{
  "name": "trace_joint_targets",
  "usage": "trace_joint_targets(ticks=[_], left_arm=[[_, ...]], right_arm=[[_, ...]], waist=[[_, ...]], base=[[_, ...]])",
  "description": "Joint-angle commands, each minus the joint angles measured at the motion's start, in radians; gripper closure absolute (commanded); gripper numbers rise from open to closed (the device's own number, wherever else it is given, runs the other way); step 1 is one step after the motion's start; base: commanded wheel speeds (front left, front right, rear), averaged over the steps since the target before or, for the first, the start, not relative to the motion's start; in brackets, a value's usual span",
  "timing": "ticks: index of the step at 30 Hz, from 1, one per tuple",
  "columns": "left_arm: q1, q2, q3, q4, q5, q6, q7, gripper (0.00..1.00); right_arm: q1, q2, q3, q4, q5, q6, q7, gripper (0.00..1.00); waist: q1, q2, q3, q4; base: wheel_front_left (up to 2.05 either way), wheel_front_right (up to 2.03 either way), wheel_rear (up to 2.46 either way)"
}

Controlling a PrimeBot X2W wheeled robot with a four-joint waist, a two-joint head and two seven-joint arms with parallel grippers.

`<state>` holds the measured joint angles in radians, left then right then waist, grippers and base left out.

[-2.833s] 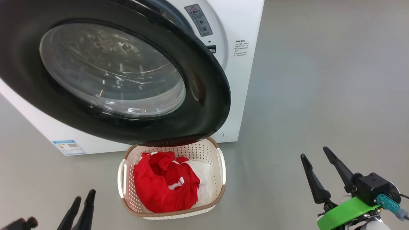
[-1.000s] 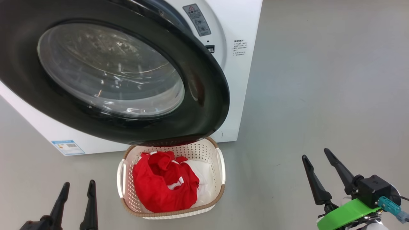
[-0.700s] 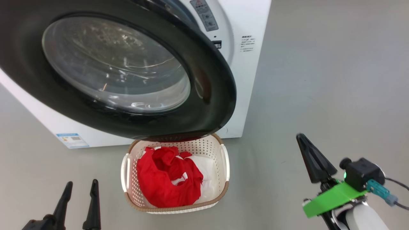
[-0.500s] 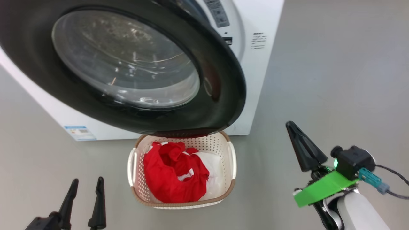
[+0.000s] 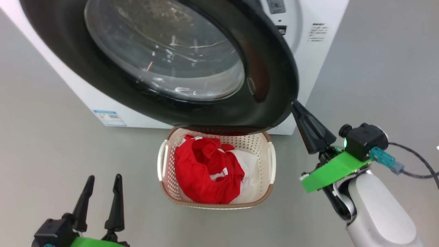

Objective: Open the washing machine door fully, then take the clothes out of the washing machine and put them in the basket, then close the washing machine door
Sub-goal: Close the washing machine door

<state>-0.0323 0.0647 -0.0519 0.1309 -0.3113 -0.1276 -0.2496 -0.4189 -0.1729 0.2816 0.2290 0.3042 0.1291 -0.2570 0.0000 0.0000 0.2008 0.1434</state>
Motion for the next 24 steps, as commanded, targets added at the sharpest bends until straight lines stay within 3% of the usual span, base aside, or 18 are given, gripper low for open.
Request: trace_joint_targets(ticks=[1, 24], left_arm=[[-0.037, 0.011, 0.024, -0.026, -0.009, -0.003, -0.012, 0.0], [-0.111, 0.022, -0.031, -0.034, -0.036, -0.003, -0.012, 0.0]], right_arm=[[-0.046, 0.006, 0.022, 0.001, 0.012, 0.002, -0.005, 1.0], [-0.254, -0.011, -0.07, 0.088, 0.03, 0.002, -0.005, 1.0]], waist=[[0.0, 0.0, 0.03, 0.032], [0.0, 0.0, 0.136, 0.083]], base=[[0.0, 0.0, 0.0], [0.0, 0.0, 0.0]])
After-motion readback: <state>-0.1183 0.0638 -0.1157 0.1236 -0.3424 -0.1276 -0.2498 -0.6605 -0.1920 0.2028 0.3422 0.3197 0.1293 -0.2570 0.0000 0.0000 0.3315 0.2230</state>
